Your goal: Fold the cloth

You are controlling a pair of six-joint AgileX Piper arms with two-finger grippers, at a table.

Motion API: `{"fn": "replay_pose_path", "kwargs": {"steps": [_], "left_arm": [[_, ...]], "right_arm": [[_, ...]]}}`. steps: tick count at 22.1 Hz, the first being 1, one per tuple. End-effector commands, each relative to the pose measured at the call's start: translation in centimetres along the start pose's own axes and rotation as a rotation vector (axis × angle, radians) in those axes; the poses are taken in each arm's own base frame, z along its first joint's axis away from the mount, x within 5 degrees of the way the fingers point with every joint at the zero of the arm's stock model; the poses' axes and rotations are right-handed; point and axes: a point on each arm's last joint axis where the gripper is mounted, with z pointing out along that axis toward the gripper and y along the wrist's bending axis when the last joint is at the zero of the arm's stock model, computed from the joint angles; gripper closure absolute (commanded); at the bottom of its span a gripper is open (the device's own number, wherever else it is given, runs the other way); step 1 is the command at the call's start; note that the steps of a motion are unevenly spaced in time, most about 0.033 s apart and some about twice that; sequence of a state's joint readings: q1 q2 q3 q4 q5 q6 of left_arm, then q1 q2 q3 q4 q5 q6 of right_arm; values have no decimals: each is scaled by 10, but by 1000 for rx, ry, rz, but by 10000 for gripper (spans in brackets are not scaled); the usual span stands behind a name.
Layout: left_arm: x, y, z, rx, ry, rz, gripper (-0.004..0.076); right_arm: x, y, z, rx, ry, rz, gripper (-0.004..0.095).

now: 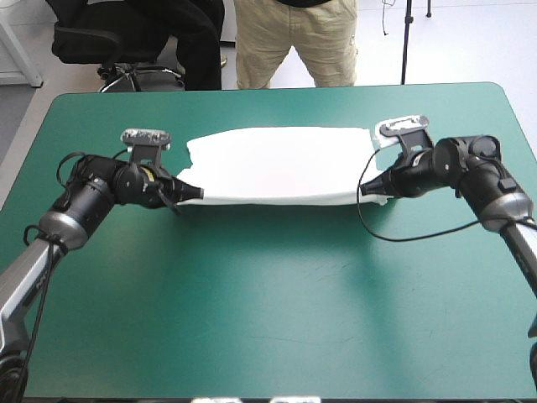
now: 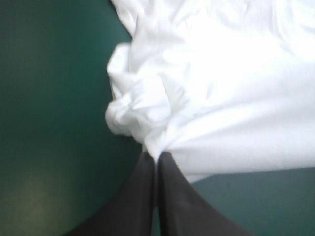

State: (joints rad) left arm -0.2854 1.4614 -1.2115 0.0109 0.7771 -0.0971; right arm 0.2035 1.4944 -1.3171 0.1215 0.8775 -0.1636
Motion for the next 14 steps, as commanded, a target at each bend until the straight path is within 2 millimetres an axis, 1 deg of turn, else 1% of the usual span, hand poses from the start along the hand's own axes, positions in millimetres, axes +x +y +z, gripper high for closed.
{"fn": "replay_pose_path", "kwargs": {"steps": [1,3,6,7,8,9,10,11,12,13,14], "left_arm": [[26,-1,-15,49,4,-13,741],[49,-3,-11,90,73,-21,741],[77,-5,-7,124,142,-47,741],[93,-5,-7,135,175,-65,741],[105,-5,-10,143,192,-75,741],[111,-4,-11,143,206,-75,741],[123,-3,-12,141,237,-73,741],[127,-3,-11,139,255,-72,741],[136,-3,-9,138,302,-72,741],[140,-3,-8,138,325,-74,741],[148,-2,-5,136,375,-74,734]], "right_arm": [[20,8,-18,-48,-36,13,925],[39,12,-15,-87,16,28,925],[65,16,-11,-115,88,43,925],[80,18,-11,-122,125,47,925],[92,19,-12,-126,147,51,925],[98,20,-12,-133,157,57,925],[109,23,-11,-150,174,70,925],[113,24,-10,-159,183,68,925],[120,26,-7,-183,210,71,925],[122,27,-5,-191,221,79,924],[126,27,0,-199,252,88,901]]}}
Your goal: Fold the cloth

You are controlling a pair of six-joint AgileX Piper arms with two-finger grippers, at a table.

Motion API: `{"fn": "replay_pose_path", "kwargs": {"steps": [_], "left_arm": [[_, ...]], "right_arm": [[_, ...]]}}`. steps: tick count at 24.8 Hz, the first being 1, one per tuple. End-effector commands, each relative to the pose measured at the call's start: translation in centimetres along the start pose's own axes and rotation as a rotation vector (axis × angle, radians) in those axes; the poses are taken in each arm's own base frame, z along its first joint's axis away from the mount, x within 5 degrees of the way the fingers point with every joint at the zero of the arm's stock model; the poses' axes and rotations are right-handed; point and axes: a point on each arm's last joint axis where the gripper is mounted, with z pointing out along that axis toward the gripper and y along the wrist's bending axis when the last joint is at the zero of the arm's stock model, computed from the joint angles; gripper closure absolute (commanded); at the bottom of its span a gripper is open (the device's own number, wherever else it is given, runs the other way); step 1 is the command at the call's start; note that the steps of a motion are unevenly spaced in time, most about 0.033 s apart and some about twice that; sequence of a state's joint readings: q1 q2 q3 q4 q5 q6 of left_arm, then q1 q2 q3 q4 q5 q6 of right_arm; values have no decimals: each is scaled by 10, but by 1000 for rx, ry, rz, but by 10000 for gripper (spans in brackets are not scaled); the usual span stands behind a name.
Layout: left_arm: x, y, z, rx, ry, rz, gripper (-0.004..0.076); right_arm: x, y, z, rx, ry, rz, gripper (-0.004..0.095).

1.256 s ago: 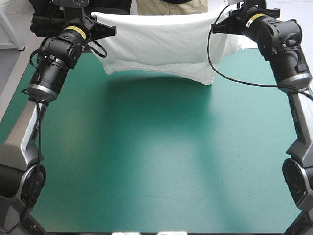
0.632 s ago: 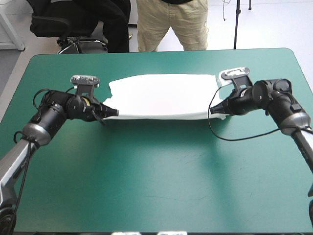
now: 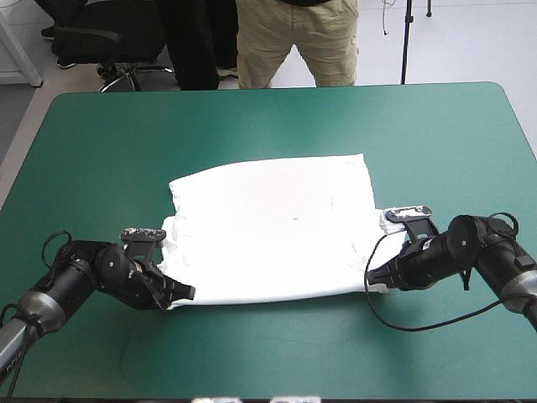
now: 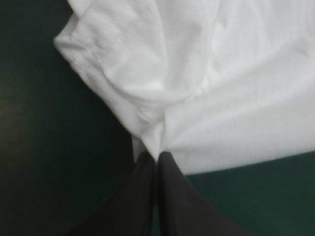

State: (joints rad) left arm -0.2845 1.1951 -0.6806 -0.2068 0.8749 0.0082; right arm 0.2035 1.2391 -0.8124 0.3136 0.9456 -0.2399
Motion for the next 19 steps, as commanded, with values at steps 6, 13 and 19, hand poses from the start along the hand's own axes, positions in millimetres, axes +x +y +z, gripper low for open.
{"fn": "replay_pose_path", "kwargs": {"steps": [6,13,19], "left_arm": [[5,-3,-1,43,67,12,351],[-20,-10,-47,14,-99,8,257],[-25,-6,-85,-84,-183,-28,257]], "right_arm": [[1,0,14,-48,104,22,387],[-27,7,-34,0,-69,-6,402],[-45,13,-81,67,-172,-54,418]]}}
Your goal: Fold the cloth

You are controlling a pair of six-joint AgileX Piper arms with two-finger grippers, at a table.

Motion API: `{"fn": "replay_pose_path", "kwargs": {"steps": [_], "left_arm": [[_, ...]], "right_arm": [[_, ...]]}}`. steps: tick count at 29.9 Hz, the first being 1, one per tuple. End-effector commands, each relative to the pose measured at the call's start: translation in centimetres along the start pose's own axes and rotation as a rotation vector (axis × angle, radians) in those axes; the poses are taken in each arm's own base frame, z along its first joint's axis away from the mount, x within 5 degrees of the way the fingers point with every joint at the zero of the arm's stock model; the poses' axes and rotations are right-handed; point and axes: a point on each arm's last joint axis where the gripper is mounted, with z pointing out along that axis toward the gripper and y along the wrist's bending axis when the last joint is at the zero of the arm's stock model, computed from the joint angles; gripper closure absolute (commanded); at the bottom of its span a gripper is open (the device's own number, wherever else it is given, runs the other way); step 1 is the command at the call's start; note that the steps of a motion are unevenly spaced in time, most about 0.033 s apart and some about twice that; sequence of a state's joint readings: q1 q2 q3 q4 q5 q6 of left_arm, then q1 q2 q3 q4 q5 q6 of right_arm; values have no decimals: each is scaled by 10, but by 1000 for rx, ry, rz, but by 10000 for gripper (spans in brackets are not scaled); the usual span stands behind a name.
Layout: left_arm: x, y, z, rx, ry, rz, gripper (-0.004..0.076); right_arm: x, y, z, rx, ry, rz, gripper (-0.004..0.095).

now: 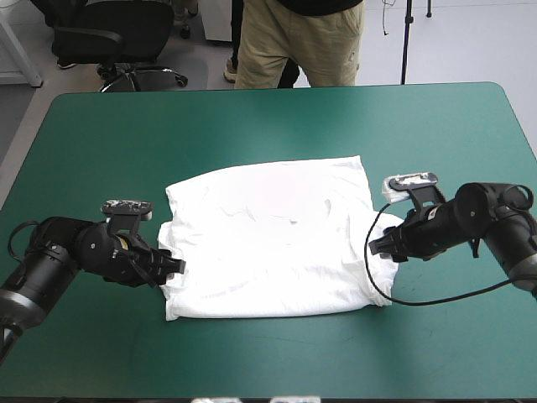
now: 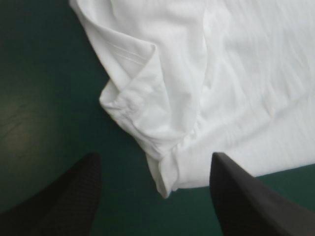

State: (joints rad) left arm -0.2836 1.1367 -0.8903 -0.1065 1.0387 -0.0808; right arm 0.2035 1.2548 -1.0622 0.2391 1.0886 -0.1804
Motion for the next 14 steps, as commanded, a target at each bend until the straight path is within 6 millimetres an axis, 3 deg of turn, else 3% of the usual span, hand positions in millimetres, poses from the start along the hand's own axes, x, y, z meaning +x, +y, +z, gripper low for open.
{"fn": "replay_pose_path", "kwargs": {"steps": [1,8,14], "left_arm": [[-6,2,-30,-45,-91,-38,257],[-14,17,-32,-79,-138,-146,257],[-17,22,-29,-97,-136,-163,260]], "right_arm": [[-13,5,-36,30,-119,-19,418],[-24,6,-54,58,-191,-29,428],[-33,-7,-36,126,-147,106,432]]}}
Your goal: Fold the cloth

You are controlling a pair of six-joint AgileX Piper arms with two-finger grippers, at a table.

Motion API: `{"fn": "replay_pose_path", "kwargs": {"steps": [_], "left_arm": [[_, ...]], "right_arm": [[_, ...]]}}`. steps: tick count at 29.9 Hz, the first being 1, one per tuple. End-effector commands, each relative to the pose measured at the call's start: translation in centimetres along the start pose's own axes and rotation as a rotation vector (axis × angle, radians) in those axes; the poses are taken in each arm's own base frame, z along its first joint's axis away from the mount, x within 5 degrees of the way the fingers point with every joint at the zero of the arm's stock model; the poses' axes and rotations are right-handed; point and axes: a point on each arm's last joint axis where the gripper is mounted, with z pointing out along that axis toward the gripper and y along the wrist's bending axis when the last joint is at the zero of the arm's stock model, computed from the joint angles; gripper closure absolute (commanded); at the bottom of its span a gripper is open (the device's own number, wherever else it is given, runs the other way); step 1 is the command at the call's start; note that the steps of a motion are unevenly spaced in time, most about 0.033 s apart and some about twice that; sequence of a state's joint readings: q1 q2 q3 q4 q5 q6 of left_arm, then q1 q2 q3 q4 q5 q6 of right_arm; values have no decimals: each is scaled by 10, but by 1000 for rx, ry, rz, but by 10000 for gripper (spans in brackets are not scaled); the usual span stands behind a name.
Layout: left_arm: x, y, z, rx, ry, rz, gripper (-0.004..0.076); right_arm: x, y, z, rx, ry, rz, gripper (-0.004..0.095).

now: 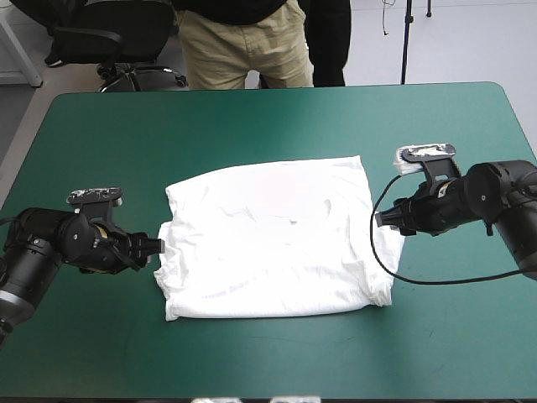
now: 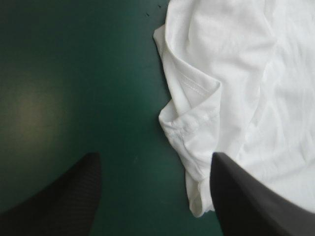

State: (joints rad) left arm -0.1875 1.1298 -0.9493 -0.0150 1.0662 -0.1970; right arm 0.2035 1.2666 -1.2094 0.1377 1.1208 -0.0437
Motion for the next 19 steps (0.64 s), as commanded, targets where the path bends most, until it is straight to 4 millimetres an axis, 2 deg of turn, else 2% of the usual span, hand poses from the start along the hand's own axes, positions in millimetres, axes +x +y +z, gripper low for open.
{"fn": "replay_pose_path", "kwargs": {"steps": [1,8,10,14,19], "left_arm": [[-7,-2,-11,20,-75,-13,260],[-7,-2,-11,27,-71,-18,260],[-7,-3,-11,31,-70,-20,260],[-6,-3,-11,34,-62,-22,260],[-7,-3,-11,35,-68,-22,260]], "right_arm": [[-13,-6,5,50,-35,48,432],[-29,-16,72,78,99,81,430],[-30,-22,85,111,130,104,432],[-31,-40,106,133,174,139,432],[-33,-56,119,133,173,134,432]]}}
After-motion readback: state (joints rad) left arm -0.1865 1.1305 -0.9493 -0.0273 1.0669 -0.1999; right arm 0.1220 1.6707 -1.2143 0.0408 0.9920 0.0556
